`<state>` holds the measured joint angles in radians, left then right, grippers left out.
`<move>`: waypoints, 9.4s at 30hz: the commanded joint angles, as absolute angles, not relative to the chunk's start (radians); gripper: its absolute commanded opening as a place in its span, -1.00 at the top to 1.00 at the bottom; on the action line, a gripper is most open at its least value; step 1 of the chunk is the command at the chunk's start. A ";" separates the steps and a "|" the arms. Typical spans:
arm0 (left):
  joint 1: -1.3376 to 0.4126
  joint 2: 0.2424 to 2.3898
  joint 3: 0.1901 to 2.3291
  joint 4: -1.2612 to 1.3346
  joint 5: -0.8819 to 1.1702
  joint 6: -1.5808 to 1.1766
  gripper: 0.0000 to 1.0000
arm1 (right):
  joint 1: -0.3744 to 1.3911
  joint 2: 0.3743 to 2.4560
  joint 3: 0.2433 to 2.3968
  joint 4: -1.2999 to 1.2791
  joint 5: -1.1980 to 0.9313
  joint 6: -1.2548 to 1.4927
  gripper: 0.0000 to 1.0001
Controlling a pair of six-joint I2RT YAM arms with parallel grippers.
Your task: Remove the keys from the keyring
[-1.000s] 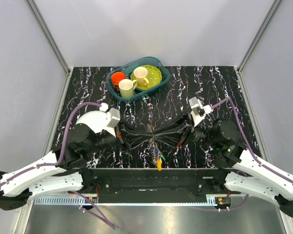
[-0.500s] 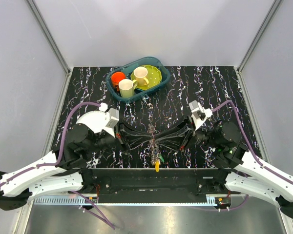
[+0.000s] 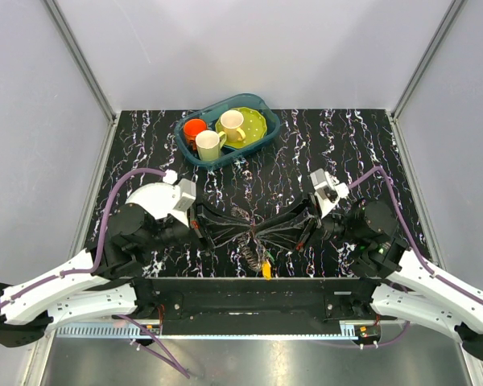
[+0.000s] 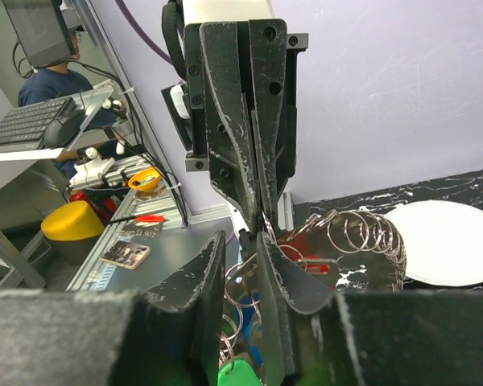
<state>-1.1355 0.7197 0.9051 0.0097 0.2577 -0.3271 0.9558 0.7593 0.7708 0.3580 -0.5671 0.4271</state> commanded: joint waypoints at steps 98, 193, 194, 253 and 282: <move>-1.123 0.897 1.137 -0.417 0.468 -0.212 0.41 | 0.959 1.092 1.427 -0.805 -0.798 0.005 1.00; -1.103 0.460 0.669 -0.241 -0.080 -0.094 1.00 | 0.959 0.811 0.540 -0.717 0.316 1.058 0.06; -1.104 0.457 0.670 -0.244 -0.075 -0.092 1.00 | 0.959 0.828 0.525 -0.709 0.318 1.058 0.04; -1.104 0.411 0.670 -0.262 -0.071 -0.089 1.00 | 0.834 0.970 0.581 -0.680 0.196 1.075 0.13; -1.104 0.394 0.667 -0.262 -0.084 -0.094 1.00 | 0.831 1.290 0.571 -0.506 0.259 1.135 0.83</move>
